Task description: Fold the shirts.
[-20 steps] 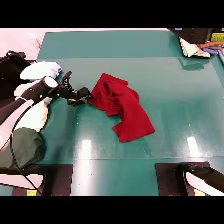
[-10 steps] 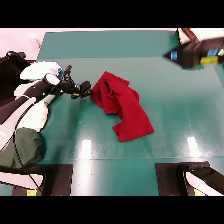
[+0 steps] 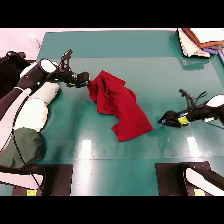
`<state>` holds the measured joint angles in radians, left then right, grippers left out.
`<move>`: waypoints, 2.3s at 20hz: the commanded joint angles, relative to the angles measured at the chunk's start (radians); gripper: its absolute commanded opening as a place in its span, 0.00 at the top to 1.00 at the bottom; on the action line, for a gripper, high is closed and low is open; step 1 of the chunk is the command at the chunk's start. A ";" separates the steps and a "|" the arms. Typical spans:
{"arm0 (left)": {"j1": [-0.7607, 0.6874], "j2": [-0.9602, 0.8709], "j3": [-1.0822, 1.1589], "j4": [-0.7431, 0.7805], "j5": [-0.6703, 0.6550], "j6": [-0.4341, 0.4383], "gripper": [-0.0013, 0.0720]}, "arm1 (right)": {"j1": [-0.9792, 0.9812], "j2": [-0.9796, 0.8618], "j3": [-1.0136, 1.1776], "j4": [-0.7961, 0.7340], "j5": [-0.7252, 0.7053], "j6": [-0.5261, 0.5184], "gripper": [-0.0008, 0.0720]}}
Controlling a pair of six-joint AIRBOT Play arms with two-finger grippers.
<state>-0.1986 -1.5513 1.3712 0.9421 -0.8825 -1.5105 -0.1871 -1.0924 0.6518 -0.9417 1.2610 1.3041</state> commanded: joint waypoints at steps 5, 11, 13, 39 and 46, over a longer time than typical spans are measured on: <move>0.000 -0.001 0.010 0.020 -0.033 0.000 0.95 | 0.225 -0.211 0.034 0.090 -0.162 -0.053 0.53; 0.068 0.131 0.094 0.047 -0.084 0.002 0.95 | 0.215 -0.056 0.276 -0.101 -0.030 -0.046 0.97; 0.134 0.256 0.204 0.069 -0.107 0.026 0.95 | 0.147 0.082 0.428 -0.142 0.049 -0.045 0.97; 0.144 0.145 0.380 0.090 -0.248 0.098 0.95 | -0.005 -0.131 0.739 -0.378 0.246 0.201 0.97; 0.233 -0.072 0.386 0.072 -0.320 0.026 0.27 | 0.025 -0.422 0.914 -0.254 0.211 0.195 0.50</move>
<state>-0.0093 -1.5707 1.7584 1.0180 -1.1267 -1.4544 -0.1688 -1.4231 1.4952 -1.2510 1.4605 1.4998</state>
